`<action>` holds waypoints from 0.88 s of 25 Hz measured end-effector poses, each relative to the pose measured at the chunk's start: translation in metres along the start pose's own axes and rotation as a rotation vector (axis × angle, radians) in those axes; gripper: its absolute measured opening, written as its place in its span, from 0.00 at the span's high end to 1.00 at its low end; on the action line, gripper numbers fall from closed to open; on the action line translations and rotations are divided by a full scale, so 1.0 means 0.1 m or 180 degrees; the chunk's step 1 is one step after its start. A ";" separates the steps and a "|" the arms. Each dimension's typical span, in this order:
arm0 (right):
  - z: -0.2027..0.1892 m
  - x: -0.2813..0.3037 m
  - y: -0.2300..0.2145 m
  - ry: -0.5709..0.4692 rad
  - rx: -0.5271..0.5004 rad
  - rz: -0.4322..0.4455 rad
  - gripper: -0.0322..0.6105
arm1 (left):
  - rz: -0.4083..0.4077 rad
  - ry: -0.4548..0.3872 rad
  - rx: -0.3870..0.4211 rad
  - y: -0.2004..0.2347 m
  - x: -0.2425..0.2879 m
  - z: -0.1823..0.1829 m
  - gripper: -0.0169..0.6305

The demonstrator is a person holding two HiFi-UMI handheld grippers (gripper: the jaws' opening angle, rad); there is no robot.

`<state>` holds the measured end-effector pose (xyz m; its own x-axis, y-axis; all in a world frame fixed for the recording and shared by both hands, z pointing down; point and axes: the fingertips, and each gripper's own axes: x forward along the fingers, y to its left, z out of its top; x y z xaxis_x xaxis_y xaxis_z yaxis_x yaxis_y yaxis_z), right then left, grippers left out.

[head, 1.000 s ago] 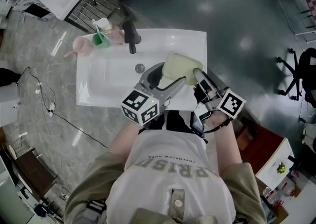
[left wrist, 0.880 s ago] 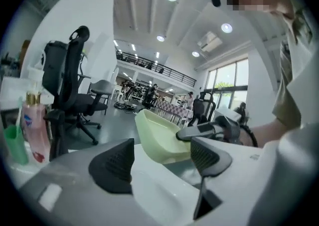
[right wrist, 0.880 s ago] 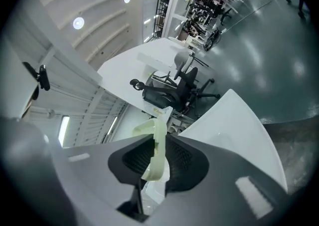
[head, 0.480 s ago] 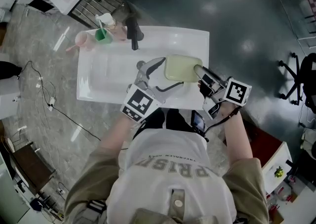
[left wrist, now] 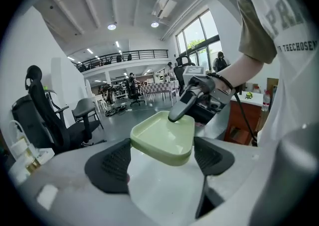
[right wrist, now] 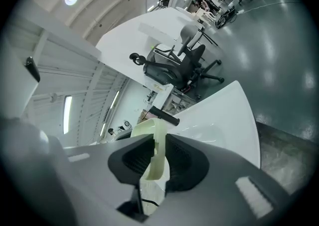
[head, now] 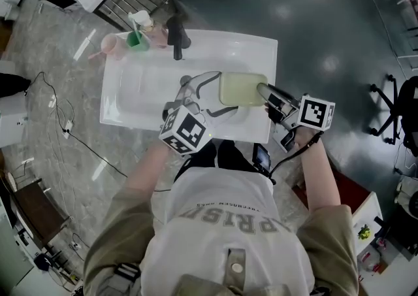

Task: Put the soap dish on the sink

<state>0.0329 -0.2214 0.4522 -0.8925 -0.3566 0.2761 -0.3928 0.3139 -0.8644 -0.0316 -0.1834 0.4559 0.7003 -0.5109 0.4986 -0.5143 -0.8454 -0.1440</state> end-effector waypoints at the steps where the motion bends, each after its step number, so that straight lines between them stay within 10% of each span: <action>1: 0.00 -0.01 -0.02 0.0026 0.0000 -0.0021 0.84 | 0.0007 0.0022 0.0018 -0.01 0.02 -0.01 0.35; 22: 0.15 0.15 -0.78 0.0133 0.0065 -0.0711 0.84 | -0.0139 0.0679 -0.0176 0.21 0.76 -0.58 0.34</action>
<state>0.0537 -0.2647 0.5176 -0.7924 -0.3784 0.4784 -0.5776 0.2131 -0.7880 -0.0183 -0.2308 0.5401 0.6050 -0.4245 0.6736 -0.5161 -0.8533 -0.0742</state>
